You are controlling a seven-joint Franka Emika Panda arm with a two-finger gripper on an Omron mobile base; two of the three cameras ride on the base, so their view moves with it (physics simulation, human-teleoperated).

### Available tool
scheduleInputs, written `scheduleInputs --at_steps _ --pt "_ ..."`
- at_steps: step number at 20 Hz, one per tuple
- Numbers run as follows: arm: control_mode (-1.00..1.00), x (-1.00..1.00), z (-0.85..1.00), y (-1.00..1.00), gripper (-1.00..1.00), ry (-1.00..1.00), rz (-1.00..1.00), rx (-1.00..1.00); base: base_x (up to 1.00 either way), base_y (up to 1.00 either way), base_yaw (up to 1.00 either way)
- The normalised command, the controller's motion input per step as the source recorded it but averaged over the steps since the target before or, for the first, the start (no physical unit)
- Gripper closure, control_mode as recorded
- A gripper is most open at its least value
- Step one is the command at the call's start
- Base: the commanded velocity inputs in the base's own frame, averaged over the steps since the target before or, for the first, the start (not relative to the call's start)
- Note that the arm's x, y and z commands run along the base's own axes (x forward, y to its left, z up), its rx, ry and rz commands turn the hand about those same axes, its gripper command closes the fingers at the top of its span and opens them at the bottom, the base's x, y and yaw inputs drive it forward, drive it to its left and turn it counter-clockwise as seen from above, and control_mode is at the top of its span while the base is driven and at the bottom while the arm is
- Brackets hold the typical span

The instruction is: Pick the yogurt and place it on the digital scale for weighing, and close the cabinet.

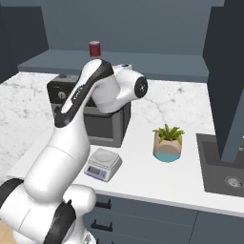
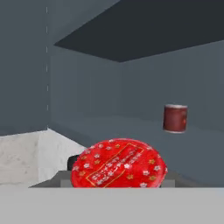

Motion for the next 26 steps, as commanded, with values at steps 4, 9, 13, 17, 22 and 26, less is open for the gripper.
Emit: scheduleInputs --at_steps 4,9,13,17,22,26 --pt "-1.00 -0.69 -0.57 -0.02 1.00 -0.04 0.51 -0.01 0.00 0.00 0.00" --pt "-1.00 -0.05 -0.77 0.00 1.00 0.00 0.24 -0.11 0.00 0.00 0.00" --pt "-1.00 0.00 -0.84 0.00 1.00 0.00 0.13 -0.06 0.00 0.00 0.00" --pt "-1.00 0.03 -0.59 0.00 1.00 0.00 0.04 -0.03 0.00 0.00 0.00" --pt "-1.00 0.00 -0.48 0.00 1.00 0.02 0.00 0.00 0.00 0.00 0.00" --pt "-1.00 0.00 -0.42 -0.10 1.00 0.00 0.00 0.00 0.00 0.00 0.00"
